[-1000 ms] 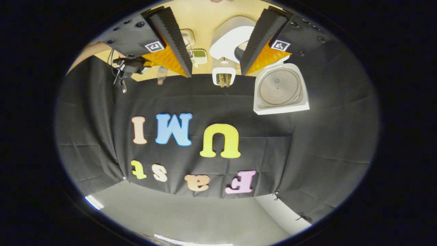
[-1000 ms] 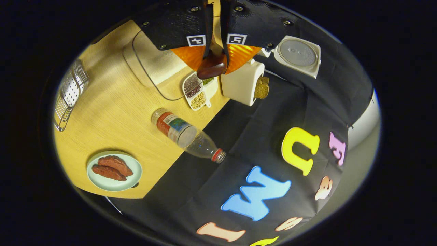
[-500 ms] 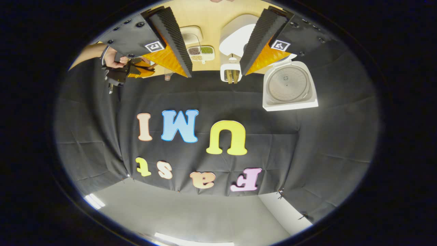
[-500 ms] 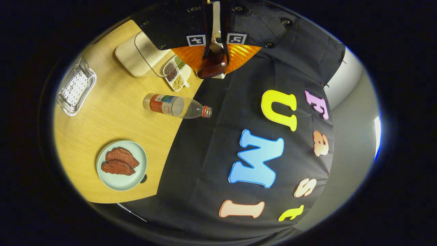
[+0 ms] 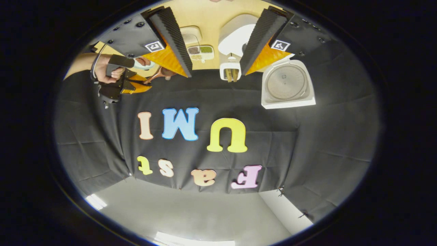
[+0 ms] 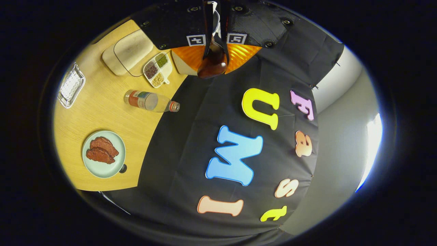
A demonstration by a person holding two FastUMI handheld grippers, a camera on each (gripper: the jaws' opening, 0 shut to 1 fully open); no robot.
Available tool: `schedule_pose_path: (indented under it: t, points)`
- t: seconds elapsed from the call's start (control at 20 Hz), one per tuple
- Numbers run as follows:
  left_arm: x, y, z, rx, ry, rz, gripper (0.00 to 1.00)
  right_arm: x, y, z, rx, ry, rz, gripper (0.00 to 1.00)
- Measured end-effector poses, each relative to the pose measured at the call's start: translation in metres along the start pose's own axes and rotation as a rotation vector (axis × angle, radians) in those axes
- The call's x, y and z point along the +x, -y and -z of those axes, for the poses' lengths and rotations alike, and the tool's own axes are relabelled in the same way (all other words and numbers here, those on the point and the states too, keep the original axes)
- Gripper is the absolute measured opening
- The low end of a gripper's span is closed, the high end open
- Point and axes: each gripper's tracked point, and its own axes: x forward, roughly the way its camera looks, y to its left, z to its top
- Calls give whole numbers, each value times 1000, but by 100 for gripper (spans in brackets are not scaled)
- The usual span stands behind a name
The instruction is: Close the left gripper, press the button to open the rice cooker; take a wooden spoon from the chopstick holder with the right hand, scoop a spoonful of rice and pour it into the rice cooker, then put the wooden spoon back into the chopstick holder.
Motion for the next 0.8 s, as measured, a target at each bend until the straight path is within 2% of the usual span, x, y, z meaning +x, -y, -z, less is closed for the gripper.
schedule_pose_path:
  t: [0.2, 0.45, 0.8]
  points:
    - [-1, -14, -1, -10, 15, -17, 96, 9, -26, 19, 7, -23, -37, 8]
    - [-5, -35, -2, -2, 22, -43, 97, 30, -51, 49, 125, -69, -88, 8]
    - [-8, -69, 0, -34, 30, -100, 96, 68, -72, 99, 123, -137, -96, 8]
